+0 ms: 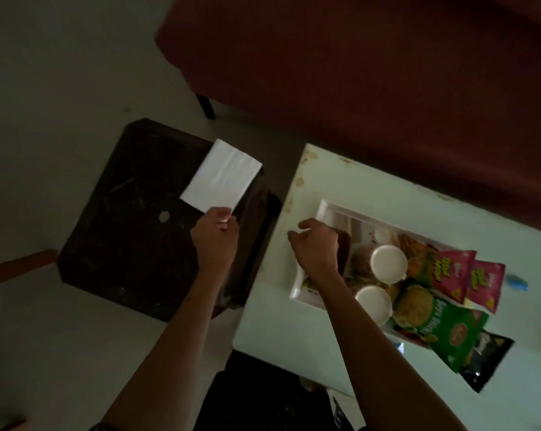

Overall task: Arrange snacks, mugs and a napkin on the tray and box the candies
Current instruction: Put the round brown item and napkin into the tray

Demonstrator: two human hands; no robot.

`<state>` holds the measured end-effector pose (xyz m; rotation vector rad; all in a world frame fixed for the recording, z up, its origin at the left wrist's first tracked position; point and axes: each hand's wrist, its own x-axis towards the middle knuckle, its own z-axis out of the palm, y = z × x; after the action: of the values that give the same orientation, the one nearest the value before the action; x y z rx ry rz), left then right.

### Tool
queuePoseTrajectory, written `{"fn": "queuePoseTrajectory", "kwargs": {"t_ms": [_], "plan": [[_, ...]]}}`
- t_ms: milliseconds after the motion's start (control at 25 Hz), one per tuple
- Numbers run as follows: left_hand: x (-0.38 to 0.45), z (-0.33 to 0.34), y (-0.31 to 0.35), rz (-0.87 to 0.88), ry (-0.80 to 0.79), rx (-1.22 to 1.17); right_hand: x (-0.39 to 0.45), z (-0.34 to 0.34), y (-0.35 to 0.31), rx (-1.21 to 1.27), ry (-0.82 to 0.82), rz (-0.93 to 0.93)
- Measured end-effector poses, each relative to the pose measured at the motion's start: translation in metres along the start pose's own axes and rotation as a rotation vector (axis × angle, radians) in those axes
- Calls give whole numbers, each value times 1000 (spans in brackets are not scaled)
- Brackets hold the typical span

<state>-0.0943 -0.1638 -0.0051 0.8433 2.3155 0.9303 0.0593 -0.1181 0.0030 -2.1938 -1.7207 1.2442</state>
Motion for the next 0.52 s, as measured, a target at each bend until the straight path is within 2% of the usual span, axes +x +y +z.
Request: {"fn": "queuePoseTrajectory", "kwargs": {"t_ms": [120,240,520], "plan": [[45,-22,-10,-58,42,-5,16,31,-41,36,-42,-92],[77,-28,-20,-65,12,112,31,62,-71,56,-49,-148],[107,-27,-22,-87,-100,344,50,97,-102,-22,101,-120]]}}
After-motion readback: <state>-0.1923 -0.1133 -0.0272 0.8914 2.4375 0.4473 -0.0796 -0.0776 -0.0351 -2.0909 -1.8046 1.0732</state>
